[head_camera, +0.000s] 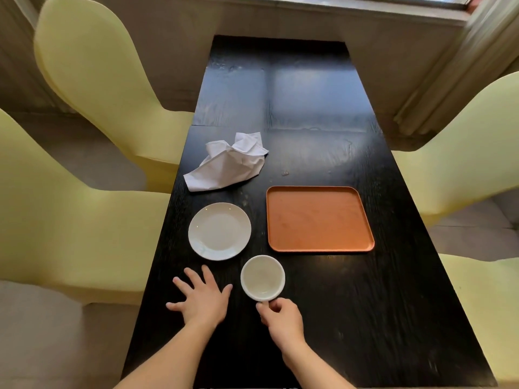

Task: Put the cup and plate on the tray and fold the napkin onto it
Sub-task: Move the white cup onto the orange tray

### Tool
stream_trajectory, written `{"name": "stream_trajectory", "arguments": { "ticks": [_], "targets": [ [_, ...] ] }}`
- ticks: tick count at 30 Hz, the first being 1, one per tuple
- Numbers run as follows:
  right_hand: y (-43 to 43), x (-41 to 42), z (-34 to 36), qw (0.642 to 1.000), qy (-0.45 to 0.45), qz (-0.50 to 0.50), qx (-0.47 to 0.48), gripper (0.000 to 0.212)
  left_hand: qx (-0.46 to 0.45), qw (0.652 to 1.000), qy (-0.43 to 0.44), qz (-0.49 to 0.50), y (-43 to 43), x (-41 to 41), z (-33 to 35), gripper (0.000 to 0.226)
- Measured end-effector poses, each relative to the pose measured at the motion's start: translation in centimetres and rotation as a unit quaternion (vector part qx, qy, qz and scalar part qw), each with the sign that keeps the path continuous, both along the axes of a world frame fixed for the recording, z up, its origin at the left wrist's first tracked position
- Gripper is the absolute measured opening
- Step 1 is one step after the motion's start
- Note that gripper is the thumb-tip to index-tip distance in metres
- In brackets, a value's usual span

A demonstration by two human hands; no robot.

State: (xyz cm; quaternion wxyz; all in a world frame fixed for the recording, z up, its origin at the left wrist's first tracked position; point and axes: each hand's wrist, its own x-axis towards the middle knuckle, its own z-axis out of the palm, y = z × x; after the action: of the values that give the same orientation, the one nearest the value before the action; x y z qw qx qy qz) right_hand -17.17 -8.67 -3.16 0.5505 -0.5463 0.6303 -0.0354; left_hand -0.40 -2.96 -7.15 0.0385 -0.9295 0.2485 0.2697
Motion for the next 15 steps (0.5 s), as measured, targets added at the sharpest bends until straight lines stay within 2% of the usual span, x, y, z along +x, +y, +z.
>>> {"name": "stream_trajectory", "arguments": {
  "ticks": [4, 10, 15],
  "targets": [
    [-0.7, -0.4, 0.4, 0.999, -0.009, -0.003, -0.045, 0.021, 0.002, 1.0, 0.0, -0.003, 0.0, 0.1, 0.0, 0.09],
    [-2.7, -2.6, 1.2, 0.997, -0.03, -0.033, -0.065, 0.018, 0.001, 1.0, 0.004, -0.006, 0.1, 0.2, -0.2, 0.092],
    [-6.6, -4.6, 2.4, 0.989, -0.062, -0.086, -0.102, 0.016, 0.004, 1.0, 0.006, -0.006, 0.0, 0.3, -0.1, 0.091]
  ]
}}
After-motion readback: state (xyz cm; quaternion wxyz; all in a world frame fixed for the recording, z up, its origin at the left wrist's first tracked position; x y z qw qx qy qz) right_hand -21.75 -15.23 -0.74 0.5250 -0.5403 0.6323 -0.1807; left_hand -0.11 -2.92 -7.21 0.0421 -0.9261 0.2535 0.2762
